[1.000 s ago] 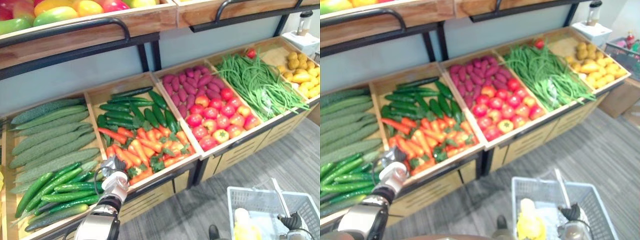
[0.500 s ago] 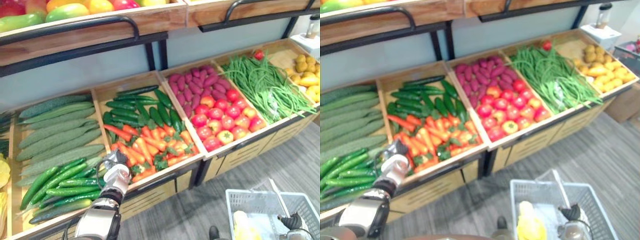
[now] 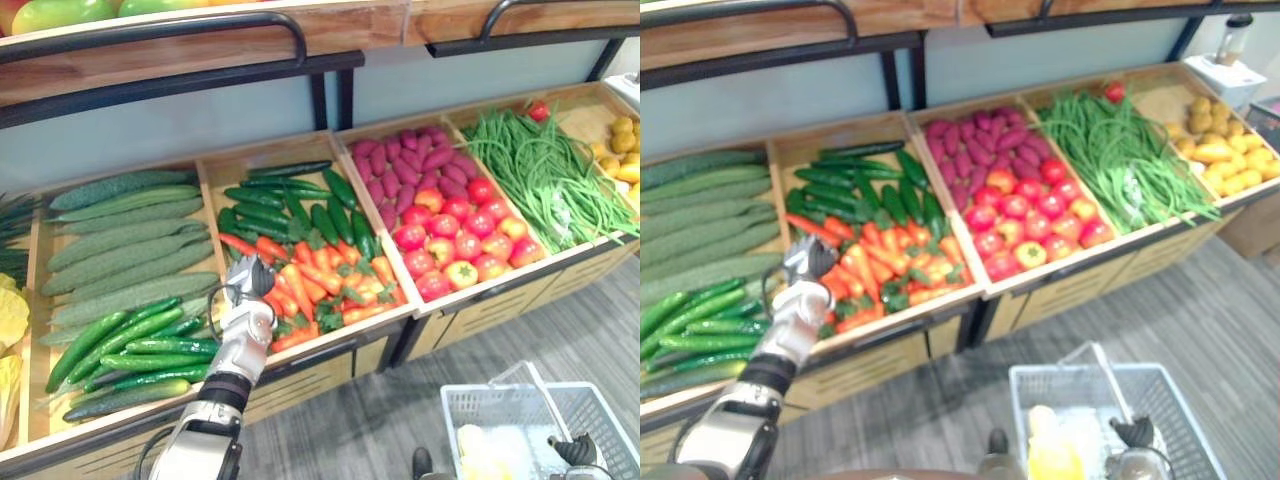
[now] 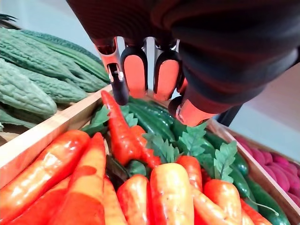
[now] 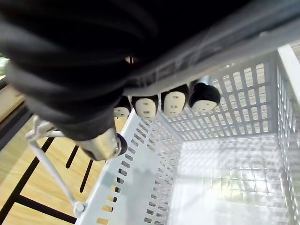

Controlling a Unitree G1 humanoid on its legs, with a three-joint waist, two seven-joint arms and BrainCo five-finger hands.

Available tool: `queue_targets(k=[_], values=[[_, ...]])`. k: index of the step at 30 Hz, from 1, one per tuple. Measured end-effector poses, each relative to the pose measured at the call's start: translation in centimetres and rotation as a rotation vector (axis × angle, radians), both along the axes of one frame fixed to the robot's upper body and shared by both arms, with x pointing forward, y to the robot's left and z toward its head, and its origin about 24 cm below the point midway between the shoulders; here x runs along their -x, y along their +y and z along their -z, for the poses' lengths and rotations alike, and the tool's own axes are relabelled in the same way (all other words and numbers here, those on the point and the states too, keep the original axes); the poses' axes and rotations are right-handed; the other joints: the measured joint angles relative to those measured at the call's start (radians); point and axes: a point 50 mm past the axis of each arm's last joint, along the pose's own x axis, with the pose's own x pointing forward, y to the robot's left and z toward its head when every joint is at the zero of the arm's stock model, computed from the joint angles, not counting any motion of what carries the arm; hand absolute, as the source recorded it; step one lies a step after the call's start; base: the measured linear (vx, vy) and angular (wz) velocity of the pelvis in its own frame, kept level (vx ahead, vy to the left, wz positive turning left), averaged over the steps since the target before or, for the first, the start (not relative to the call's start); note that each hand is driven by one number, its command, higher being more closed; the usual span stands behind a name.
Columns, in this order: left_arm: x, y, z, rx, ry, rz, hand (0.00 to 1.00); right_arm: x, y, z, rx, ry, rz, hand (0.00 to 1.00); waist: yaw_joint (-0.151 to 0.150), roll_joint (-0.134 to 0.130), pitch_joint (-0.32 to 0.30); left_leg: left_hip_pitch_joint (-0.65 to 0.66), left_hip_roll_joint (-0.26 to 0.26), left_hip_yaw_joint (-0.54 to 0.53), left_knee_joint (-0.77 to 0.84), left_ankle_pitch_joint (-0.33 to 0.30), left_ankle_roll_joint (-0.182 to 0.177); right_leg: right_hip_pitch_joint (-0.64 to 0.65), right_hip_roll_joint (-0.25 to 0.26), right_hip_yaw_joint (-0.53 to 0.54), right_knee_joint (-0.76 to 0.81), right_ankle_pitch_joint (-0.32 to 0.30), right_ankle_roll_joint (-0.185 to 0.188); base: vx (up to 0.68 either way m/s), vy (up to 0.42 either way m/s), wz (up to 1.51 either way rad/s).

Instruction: Pick vegetable in the basket

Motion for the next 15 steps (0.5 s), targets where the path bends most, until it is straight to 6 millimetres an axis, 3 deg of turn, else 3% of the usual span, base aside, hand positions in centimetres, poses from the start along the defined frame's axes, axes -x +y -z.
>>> queue_targets(k=[1,2,6,15], values=[[0.01,0.00,0.01,-0.003,0.002,0.001,1.00,-0.03,0.01,-0.01,0.000,-0.001,0.000,1.00,0.002,0.000,0.000,-0.001,0.000,0.000,0.002,0.000,0.000,-0.001,0.000,0.000,0.002,0.000,0.000,0.00,0.000,0.00],[0.00,-0.03,-0.06,-0.005,-0.001,0.002,0.00,-0.03,0.00,-0.02,0.001,-0.002,0.000,1.00,0.003,0.001,0.000,-0.001,0.000,0.000,0.003,0.000,0.000,-0.002,0.000,0.001,0.004,0.000,0.000,0.00,0.000,0.00],[0.17,-0.29,-0.69,-0.038,-0.034,0.020,0.00,0.08,-0.04,-0.05,0.003,-0.002,0.000,1.00,0.011,0.002,-0.001,-0.001,0.000,0.000,0.004,0.001,0.001,-0.003,-0.001,0.001,0.005,0.000,0.000,0.00,0.000,0.00],[0.45,-0.42,-0.08,-0.067,0.015,0.043,0.00,0.17,-0.02,-0.02,0.002,0.000,0.000,1.00,0.015,0.002,-0.001,-0.002,0.000,0.001,0.002,0.001,0.002,-0.004,-0.001,0.001,0.004,0.000,0.000,0.00,0.000,0.00]])
